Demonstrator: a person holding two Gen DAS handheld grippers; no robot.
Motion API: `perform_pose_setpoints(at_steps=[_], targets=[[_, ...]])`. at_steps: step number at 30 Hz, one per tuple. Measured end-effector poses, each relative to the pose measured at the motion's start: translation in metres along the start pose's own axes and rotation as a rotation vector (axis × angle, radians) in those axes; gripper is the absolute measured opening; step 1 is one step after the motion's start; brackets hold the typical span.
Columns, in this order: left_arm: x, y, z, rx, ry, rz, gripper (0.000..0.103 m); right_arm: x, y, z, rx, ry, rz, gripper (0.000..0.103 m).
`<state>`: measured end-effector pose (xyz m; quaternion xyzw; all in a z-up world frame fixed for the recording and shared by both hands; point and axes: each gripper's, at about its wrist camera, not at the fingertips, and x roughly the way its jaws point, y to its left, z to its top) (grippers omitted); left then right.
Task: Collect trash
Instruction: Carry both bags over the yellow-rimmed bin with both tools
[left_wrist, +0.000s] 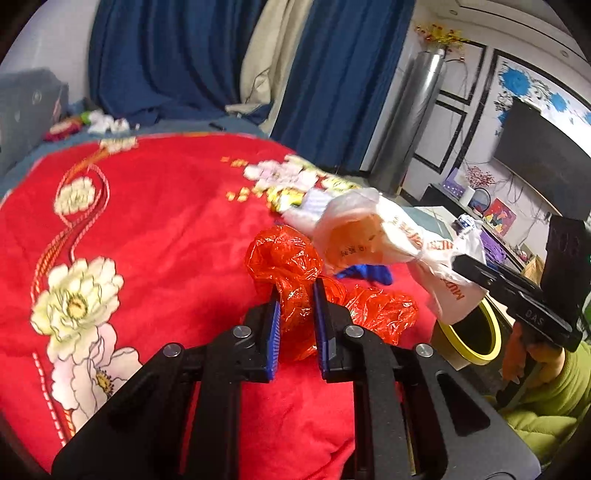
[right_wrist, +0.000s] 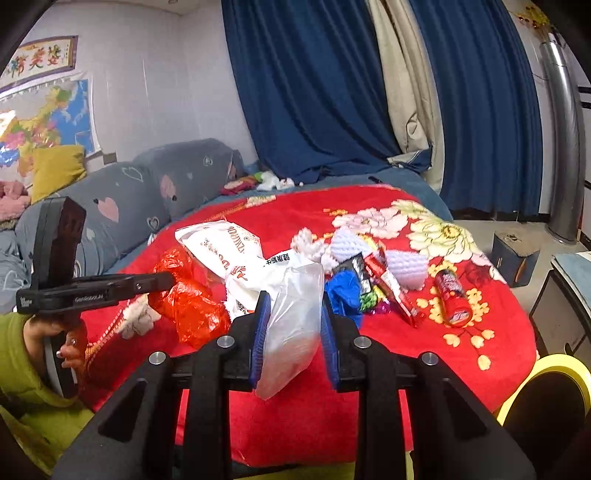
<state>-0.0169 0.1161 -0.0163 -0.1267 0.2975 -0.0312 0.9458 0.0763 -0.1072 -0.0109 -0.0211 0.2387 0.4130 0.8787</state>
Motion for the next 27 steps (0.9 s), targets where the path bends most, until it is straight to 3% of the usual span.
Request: perform_pose_setpoints(at_steps=[8,27], targets=[[-0.002,-0.033,0.007,0.056,-0.048,-0.02,0.01,-0.024,-0.01,0.007,0.026,-0.057,-0.041,0.025],[0.03,-0.101,0.023,0.101,-0.059,-0.127,0.01,-0.075,-0.07,0.005,0.139,-0.148,-0.197,0.025]])
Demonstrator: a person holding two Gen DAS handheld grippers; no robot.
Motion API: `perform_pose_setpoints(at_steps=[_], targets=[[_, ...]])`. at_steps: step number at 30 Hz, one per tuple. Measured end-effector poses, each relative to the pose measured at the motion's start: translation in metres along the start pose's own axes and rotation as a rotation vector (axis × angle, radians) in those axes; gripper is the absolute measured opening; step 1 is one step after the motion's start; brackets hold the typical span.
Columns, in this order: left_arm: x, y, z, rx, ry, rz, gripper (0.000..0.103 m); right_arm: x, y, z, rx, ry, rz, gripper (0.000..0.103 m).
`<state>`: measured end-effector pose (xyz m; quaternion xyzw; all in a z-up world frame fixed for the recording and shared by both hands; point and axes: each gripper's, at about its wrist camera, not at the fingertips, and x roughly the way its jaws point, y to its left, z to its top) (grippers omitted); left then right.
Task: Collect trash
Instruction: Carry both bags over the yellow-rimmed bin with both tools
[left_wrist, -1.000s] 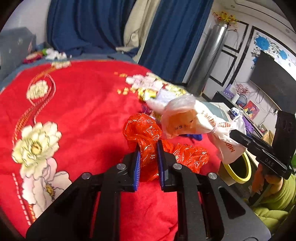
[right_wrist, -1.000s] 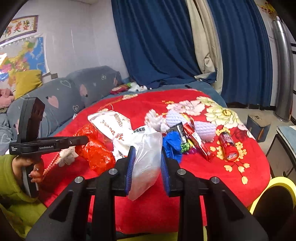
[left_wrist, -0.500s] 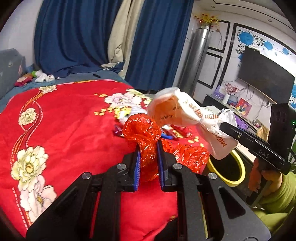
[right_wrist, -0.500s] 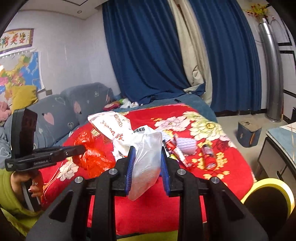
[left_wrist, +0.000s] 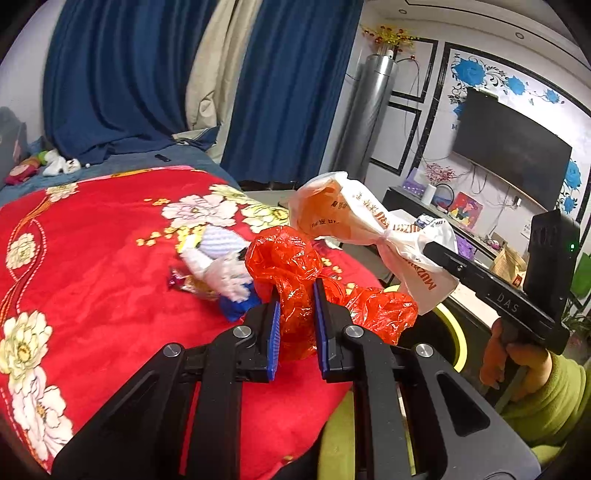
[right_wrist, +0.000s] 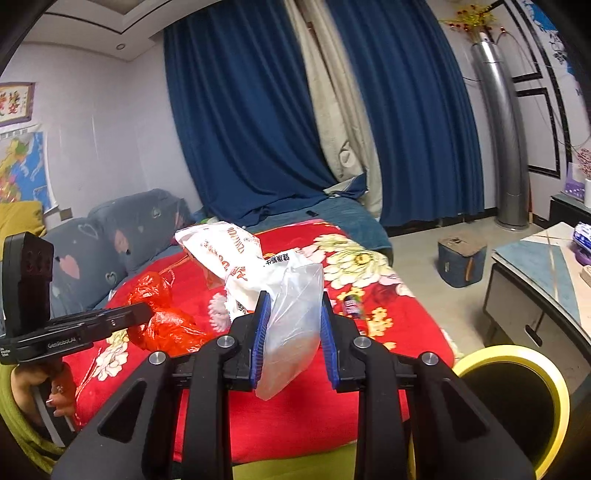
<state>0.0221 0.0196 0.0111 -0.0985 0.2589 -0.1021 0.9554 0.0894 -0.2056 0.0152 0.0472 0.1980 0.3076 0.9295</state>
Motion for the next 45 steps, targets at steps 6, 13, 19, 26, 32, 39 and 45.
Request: perform_pose_setpoints(at_steps=[6,13,19,26,32,39,45], targets=[[0.015,-0.019,0.005,0.022,-0.006,-0.039,0.01,-0.01,-0.02,-0.003,0.033,-0.014,-0.051,0.025],[0.043,-0.043,0.01,0.055,0.008,-0.087,0.01,-0.03,-0.052,-0.007,0.088,-0.027,-0.153,0.025],[0.069,-0.068,0.009,0.091,0.048,-0.13,0.01,-0.051,-0.086,-0.012,0.131,-0.066,-0.272,0.025],[0.097,-0.093,0.009,0.126,0.086,-0.181,0.01,-0.074,-0.124,-0.032,0.181,-0.074,-0.394,0.025],[0.115,-0.12,0.006,0.167,0.103,-0.212,0.01,-0.089,-0.152,-0.057,0.244,-0.055,-0.463,0.025],[0.143,-0.143,-0.007,0.208,0.169,-0.237,0.011,-0.089,-0.179,-0.083,0.314,-0.014,-0.523,0.025],[0.167,-0.16,-0.019,0.24,0.224,-0.249,0.011,-0.087,-0.196,-0.093,0.357,0.011,-0.564,0.025]])
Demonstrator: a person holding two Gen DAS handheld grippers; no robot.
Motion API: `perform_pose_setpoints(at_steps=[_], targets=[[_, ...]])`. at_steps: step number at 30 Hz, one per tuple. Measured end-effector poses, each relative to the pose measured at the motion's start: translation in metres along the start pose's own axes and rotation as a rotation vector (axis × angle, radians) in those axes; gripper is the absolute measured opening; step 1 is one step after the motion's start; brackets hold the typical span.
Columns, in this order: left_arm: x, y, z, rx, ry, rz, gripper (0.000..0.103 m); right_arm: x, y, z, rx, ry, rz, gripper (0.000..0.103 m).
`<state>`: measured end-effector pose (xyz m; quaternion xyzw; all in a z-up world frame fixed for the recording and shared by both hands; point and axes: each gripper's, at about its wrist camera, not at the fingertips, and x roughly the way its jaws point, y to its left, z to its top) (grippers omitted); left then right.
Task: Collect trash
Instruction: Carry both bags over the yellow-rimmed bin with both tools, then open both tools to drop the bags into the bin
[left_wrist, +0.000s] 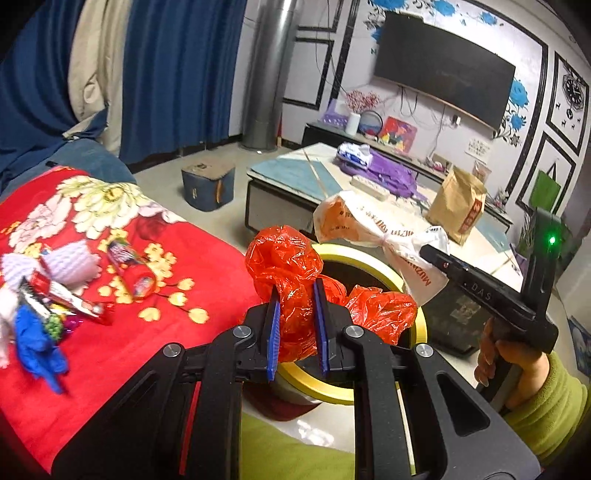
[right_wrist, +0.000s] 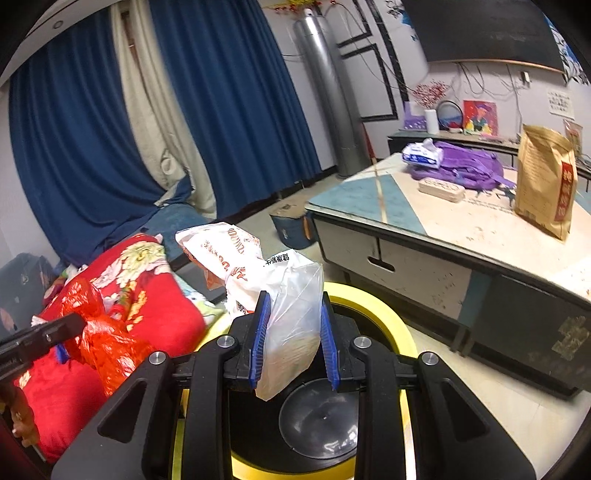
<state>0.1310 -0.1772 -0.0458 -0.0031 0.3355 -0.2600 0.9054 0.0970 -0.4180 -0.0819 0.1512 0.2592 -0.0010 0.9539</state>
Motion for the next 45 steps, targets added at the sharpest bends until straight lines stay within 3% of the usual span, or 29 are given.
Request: perform_pose_setpoints(at_steps=[14,19,21,22,23,25,27,29,45], targets=[[0.07,-0.02,-0.021,0.066,0.17,-0.062,0.011,0.022,-0.04,-0.013,0.085,0.076,-0.063,0.026],[0.084,-0.022,-0.025,0.068,0.195,-0.078,0.012,0.033,-0.052,-0.022,0.12,0.112,-0.063,0.03],[0.088,-0.018,-0.025,0.046,0.198,-0.088,0.026,0.038,-0.056,-0.024,0.147,0.126,-0.067,0.038],[0.089,-0.016,-0.025,0.033,0.198,-0.09,0.045,0.04,-0.057,-0.025,0.156,0.132,-0.066,0.039],[0.089,-0.011,-0.025,0.007,0.196,-0.1,0.057,0.042,-0.059,-0.025,0.167,0.136,-0.065,0.04],[0.087,-0.006,-0.026,-0.031,0.187,-0.121,0.058,0.042,-0.058,-0.026,0.165,0.133,-0.074,0.042],[0.083,-0.004,-0.025,-0.045,0.173,-0.125,0.066,0.041,-0.056,-0.026,0.158,0.123,-0.082,0.052],[0.075,-0.001,-0.023,-0.056,0.138,-0.119,0.09,0.04,-0.054,-0.025,0.149,0.114,-0.081,0.054],[0.003,0.023,-0.01,-0.105,-0.053,0.023,0.092,0.022,-0.004,-0.01,0.015,0.049,0.009,0.061]])
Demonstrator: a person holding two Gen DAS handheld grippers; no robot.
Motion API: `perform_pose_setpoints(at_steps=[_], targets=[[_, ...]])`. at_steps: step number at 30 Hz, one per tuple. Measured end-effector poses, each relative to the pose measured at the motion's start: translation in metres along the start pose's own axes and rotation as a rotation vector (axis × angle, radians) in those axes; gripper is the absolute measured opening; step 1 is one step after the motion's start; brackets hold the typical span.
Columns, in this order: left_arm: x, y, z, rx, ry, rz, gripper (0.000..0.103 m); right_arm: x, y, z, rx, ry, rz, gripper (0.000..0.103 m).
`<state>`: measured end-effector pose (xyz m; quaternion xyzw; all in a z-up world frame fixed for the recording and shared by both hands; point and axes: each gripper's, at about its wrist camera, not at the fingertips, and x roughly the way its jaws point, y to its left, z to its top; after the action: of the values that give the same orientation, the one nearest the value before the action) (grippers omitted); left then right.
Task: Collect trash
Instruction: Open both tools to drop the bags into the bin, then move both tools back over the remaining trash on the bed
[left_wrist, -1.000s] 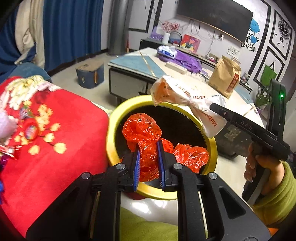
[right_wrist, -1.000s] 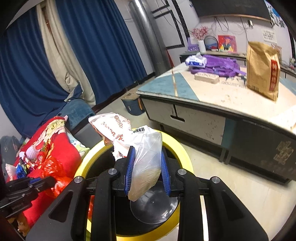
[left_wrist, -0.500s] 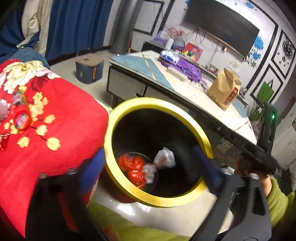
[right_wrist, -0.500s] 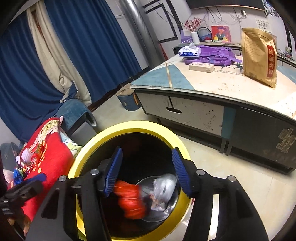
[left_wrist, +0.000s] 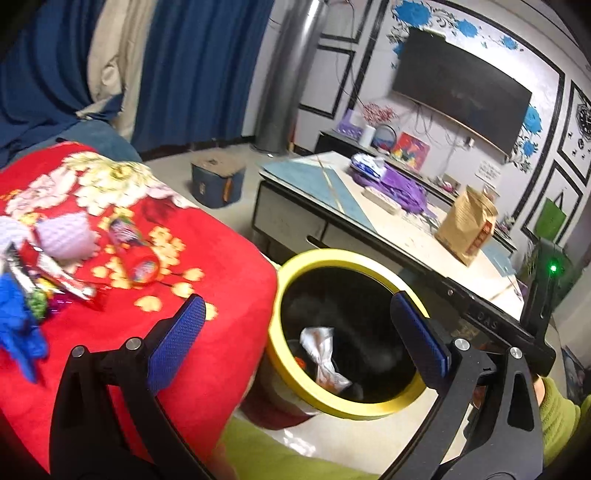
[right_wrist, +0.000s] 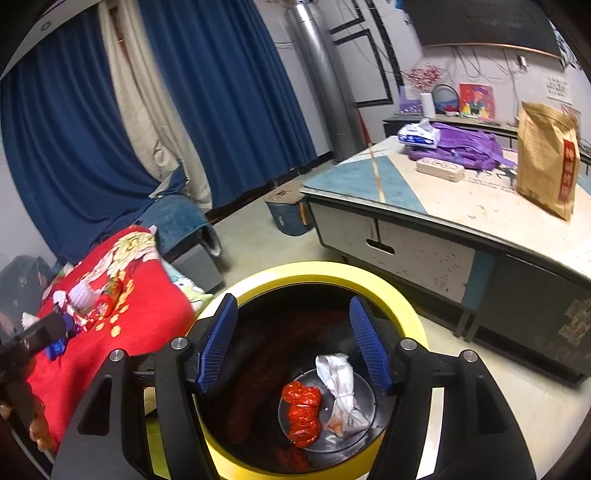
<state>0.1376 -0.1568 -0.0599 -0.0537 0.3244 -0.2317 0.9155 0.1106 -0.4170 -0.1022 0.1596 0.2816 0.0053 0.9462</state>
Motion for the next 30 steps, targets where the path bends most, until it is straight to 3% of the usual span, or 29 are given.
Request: perform_pose_setpoints(at_steps=[16,30], targets=[[-0.06,0.027,0.009,-0.037,-0.163,0.114,0.092,-0.015,0.07,0.007,-0.155,-0.016,0.108,0.065],[-0.117,0.07,0.009,-0.14,-0.288,0.227,0.092,-0.02,0.157,0.013,-0.301,0.006,0.274,0.071]])
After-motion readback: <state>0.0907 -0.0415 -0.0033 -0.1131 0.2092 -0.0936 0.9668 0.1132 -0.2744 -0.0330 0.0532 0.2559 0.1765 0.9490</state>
